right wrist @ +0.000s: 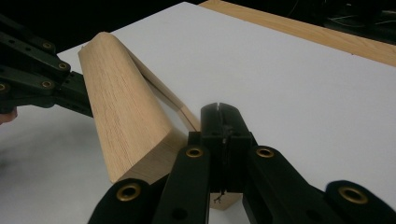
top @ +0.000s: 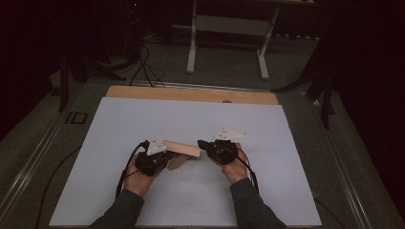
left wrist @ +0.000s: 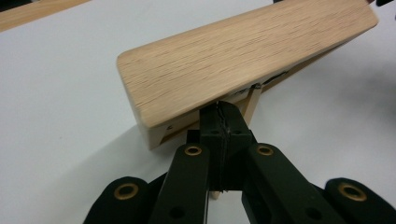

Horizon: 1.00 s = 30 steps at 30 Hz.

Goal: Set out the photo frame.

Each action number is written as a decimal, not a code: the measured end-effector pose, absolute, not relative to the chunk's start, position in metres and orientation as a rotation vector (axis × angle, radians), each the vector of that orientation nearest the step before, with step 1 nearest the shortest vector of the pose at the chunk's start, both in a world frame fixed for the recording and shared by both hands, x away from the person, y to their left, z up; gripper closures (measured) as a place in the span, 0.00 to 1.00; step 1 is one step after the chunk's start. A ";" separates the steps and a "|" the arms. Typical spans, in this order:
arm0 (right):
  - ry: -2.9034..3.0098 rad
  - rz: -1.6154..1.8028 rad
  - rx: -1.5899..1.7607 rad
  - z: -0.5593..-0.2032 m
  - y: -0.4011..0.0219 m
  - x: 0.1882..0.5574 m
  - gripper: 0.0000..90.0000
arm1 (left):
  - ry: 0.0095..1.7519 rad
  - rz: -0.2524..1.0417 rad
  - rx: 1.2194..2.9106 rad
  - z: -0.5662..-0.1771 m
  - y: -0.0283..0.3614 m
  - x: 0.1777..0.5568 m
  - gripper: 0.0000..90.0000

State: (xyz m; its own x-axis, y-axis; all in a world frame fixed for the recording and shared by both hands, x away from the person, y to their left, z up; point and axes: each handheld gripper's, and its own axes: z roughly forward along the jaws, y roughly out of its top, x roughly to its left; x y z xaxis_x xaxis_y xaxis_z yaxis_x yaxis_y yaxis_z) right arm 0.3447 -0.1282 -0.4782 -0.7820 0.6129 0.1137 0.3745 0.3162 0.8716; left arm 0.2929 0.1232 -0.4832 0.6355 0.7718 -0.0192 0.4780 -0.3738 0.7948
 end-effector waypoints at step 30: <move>2.356 1.441 0.897 -0.482 -0.129 0.344 1.00 | 0.920 0.433 2.062 -0.481 0.105 0.292 0.99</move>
State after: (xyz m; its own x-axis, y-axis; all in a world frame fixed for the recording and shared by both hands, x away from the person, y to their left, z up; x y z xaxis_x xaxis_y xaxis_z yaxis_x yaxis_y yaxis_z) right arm 0.3444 -0.1288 -0.4819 -0.7836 0.6113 0.1107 0.3770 0.3264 0.8668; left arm 0.2917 0.1050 -0.4813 0.6742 0.7383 -0.0175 0.4575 -0.3990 0.7947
